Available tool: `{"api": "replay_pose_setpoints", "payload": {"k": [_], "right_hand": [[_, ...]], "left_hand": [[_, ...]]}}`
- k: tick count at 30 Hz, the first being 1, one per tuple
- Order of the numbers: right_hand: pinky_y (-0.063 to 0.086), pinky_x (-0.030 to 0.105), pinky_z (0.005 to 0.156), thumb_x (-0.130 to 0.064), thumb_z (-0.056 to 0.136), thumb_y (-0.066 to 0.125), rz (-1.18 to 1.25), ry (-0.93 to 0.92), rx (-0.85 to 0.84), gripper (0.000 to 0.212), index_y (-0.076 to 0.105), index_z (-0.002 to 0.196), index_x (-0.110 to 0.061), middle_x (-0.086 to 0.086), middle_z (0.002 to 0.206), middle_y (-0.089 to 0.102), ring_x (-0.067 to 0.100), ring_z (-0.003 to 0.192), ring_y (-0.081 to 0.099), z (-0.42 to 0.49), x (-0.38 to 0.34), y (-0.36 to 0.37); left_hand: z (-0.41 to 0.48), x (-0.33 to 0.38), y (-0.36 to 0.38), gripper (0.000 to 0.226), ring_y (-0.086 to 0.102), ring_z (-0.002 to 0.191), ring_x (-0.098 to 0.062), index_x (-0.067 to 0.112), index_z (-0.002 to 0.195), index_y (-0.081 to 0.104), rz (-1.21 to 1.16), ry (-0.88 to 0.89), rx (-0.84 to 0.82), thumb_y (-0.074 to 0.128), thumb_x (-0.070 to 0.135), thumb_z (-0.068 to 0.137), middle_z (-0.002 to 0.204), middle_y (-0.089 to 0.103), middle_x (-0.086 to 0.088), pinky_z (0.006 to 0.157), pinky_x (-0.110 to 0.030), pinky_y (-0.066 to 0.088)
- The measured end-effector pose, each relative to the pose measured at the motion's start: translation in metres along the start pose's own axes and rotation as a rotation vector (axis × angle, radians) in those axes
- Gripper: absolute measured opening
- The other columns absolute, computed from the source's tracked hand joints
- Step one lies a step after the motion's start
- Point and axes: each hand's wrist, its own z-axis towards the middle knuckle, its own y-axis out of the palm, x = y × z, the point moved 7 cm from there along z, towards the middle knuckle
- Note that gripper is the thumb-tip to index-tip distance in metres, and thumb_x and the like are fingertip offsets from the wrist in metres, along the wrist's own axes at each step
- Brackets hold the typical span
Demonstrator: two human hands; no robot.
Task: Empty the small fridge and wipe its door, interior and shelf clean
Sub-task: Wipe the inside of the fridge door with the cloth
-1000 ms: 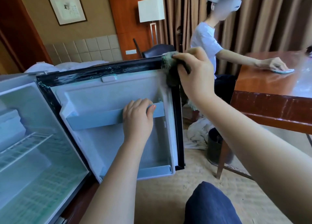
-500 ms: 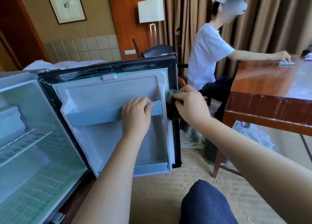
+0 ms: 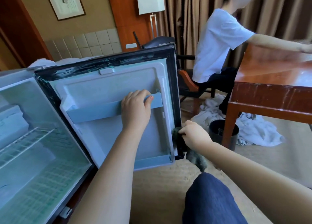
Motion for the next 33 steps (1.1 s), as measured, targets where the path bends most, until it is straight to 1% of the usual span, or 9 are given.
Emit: {"api": "replay_pose_setpoints", "payload": {"k": [2,6,9,12,15,21,24,28,33], "right_hand": [[0.046,0.031,0.082,-0.009,0.092,0.05,0.13,-0.005,0.123,0.03,0.071,0.112,-0.019,0.004,0.106,0.055,0.024,0.102,0.055,-0.003,-0.003,-0.025],[0.042,0.021,0.074,-0.004,0.083,0.061,0.44,-0.081,0.688,0.023,0.074,0.099,-0.015,-0.001,0.096,0.06,0.011,0.084,0.055,0.001,-0.038,-0.115],[0.046,0.017,0.079,0.001,0.078,0.057,0.566,-0.173,0.857,0.026,0.073,0.095,-0.011,0.0,0.098,0.065,0.01,0.087,0.06,0.006,-0.058,-0.139],[0.045,0.012,0.087,0.006,0.078,0.053,0.644,-0.182,0.854,0.027,0.073,0.092,-0.005,0.003,0.102,0.067,0.006,0.093,0.06,0.003,-0.058,-0.117],[0.036,0.003,0.089,0.007,0.078,0.054,0.649,-0.117,0.704,0.026,0.074,0.088,-0.004,0.005,0.102,0.066,-0.003,0.093,0.054,-0.005,-0.039,-0.063],[0.041,0.004,0.066,0.008,0.081,0.049,0.57,0.159,0.2,0.03,0.076,0.083,-0.005,0.006,0.087,0.074,0.021,0.086,0.067,-0.015,-0.012,0.012],[0.045,0.016,0.078,0.004,0.08,0.057,0.641,0.161,0.413,0.023,0.075,0.083,-0.011,0.0,0.09,0.071,0.017,0.086,0.065,0.003,-0.02,-0.042],[0.05,0.023,0.08,-0.008,0.079,0.065,0.895,0.105,0.728,0.013,0.064,0.087,-0.018,-0.005,0.094,0.066,0.008,0.085,0.063,0.02,-0.032,-0.107],[0.044,0.024,0.099,-0.012,0.091,0.059,0.854,-0.05,0.874,0.02,0.07,0.107,-0.008,-0.007,0.11,0.066,0.007,0.109,0.06,-0.005,-0.051,-0.082]], "left_hand": [[-0.001,0.002,-0.003,0.028,0.056,0.077,-0.032,0.012,0.081,0.063,0.01,0.036,0.023,0.045,0.032,0.088,0.079,0.065,-0.008,0.066,-0.034,0.026],[0.0,0.001,-0.002,0.023,0.056,0.08,-0.034,0.011,0.083,0.064,0.027,0.024,0.011,0.049,0.028,0.088,0.082,0.066,-0.01,0.066,-0.032,0.022],[-0.002,0.001,-0.003,0.02,0.056,0.078,-0.034,0.011,0.082,0.062,0.035,0.045,0.027,0.052,0.027,0.088,0.08,0.065,-0.01,0.065,-0.031,0.021],[-0.003,0.0,-0.003,0.024,0.056,0.079,-0.034,0.012,0.082,0.062,0.036,0.04,0.036,0.049,0.031,0.088,0.081,0.065,-0.01,0.065,-0.032,0.022],[0.001,0.002,0.002,0.021,0.056,0.082,-0.034,0.01,0.083,0.063,0.038,0.016,0.028,0.051,0.027,0.088,0.085,0.066,-0.011,0.069,-0.035,0.026],[0.001,0.002,0.002,0.018,0.056,0.079,-0.034,0.009,0.082,0.062,0.059,0.041,0.065,0.053,0.024,0.089,0.082,0.065,-0.011,0.066,-0.027,0.016],[0.0,0.002,0.002,0.018,0.056,0.079,-0.034,0.009,0.083,0.062,0.052,0.043,0.068,0.054,0.023,0.09,0.083,0.065,-0.011,0.067,-0.032,0.022],[0.002,0.002,0.005,0.019,0.055,0.08,-0.034,0.009,0.083,0.062,0.06,0.026,0.073,0.053,0.024,0.09,0.083,0.065,-0.011,0.069,-0.035,0.026],[0.0,0.003,0.003,0.018,0.055,0.079,-0.035,0.009,0.082,0.061,0.078,0.059,0.092,0.054,0.023,0.09,0.082,0.065,-0.012,0.07,-0.036,0.026]]}}
